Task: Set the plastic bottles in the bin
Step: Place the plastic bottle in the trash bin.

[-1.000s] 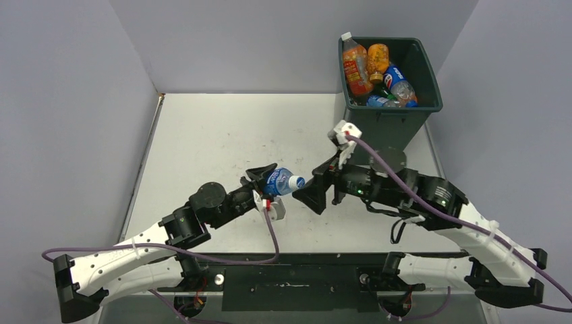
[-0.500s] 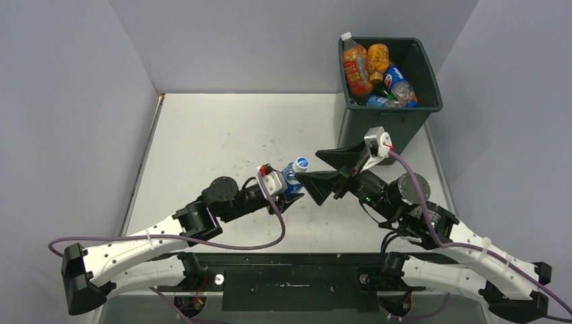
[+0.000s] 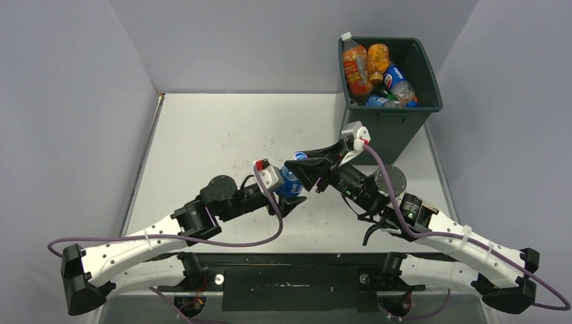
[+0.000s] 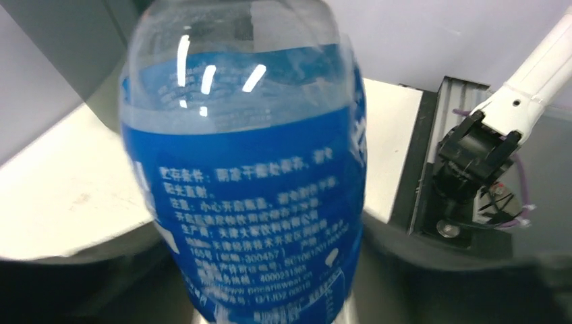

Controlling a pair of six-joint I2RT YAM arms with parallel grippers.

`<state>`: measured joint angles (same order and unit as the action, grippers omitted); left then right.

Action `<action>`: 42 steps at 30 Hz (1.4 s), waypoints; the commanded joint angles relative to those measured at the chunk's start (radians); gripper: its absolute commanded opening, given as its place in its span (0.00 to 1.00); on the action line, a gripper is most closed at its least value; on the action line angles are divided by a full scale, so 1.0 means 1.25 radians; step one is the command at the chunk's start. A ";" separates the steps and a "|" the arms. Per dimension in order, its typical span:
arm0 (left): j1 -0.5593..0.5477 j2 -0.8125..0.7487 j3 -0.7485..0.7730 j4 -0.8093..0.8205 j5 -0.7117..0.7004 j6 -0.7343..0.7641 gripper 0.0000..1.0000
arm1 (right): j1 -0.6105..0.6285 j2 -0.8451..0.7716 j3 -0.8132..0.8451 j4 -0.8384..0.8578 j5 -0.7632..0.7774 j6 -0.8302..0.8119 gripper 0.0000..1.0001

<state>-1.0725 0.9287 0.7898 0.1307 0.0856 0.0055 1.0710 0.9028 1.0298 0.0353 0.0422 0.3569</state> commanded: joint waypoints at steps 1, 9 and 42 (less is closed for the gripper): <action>-0.010 -0.040 0.001 0.103 0.012 0.010 0.97 | -0.003 0.013 0.071 -0.012 0.054 -0.012 0.05; -0.010 -0.165 -0.054 0.214 -0.090 0.072 0.96 | -0.005 0.039 0.350 -0.019 0.442 -0.299 0.05; -0.024 -0.224 -0.125 0.172 -0.425 0.112 0.96 | -0.766 0.530 0.505 0.306 0.489 -0.183 0.18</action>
<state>-1.0969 0.6521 0.6106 0.3325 -0.3462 0.1371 0.1253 1.5600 1.6386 0.4755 0.7422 0.0158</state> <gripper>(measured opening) 0.960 0.351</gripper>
